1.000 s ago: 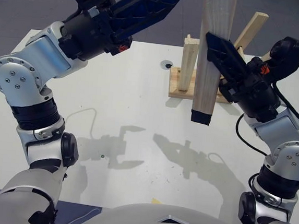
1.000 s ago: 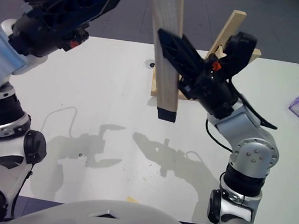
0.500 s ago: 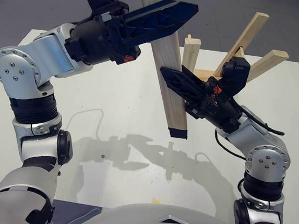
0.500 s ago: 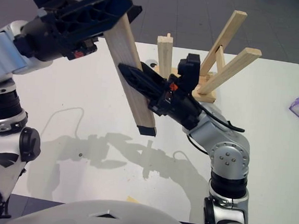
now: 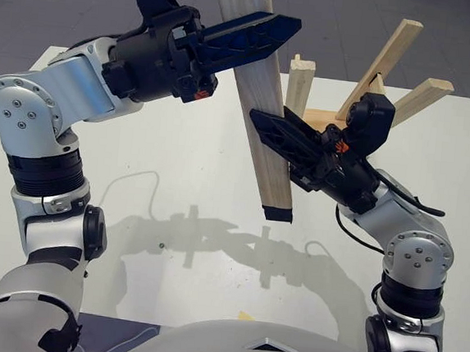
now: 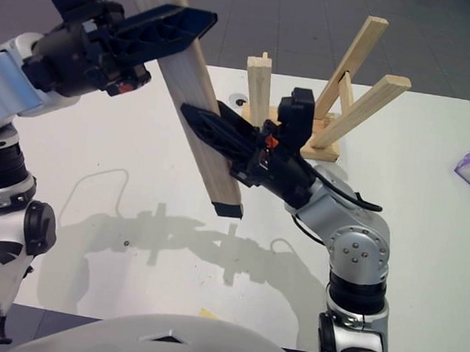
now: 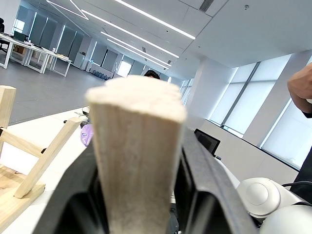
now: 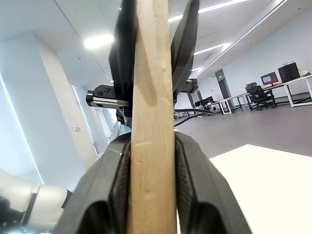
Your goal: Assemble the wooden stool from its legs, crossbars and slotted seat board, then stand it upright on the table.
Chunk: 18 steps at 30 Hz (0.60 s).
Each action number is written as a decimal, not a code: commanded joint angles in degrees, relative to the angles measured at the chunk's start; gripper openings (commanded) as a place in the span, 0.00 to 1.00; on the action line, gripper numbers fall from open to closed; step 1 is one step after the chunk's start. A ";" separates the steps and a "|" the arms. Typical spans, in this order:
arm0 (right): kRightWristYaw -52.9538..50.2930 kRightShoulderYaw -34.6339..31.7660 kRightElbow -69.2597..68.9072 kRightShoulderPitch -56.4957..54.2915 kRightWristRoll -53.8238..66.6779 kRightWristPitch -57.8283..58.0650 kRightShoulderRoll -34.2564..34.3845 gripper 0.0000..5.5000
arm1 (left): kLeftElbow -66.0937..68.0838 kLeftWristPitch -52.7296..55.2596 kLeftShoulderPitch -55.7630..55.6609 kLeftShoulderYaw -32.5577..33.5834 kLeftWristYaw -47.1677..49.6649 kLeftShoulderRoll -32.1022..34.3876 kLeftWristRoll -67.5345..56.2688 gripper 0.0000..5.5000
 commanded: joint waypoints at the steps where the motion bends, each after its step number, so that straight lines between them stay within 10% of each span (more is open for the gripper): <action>1: -1.37 -0.06 0.00 0.94 -1.36 -0.99 0.49 0.19 | -0.95 2.16 -0.35 -1.01 -3.06 1.58 -2.65 0.21; 7: -1.84 -0.70 1.11 1.38 -1.48 -2.20 2.14 0.19 | 2.26 -1.18 -0.98 2.24 -0.81 1.90 -9.46 0.21; 18: -10.27 -10.31 2.05 3.44 -6.57 -6.18 -1.06 0.52 | 6.56 -22.45 -2.18 12.58 18.81 -2.89 3.83 0.19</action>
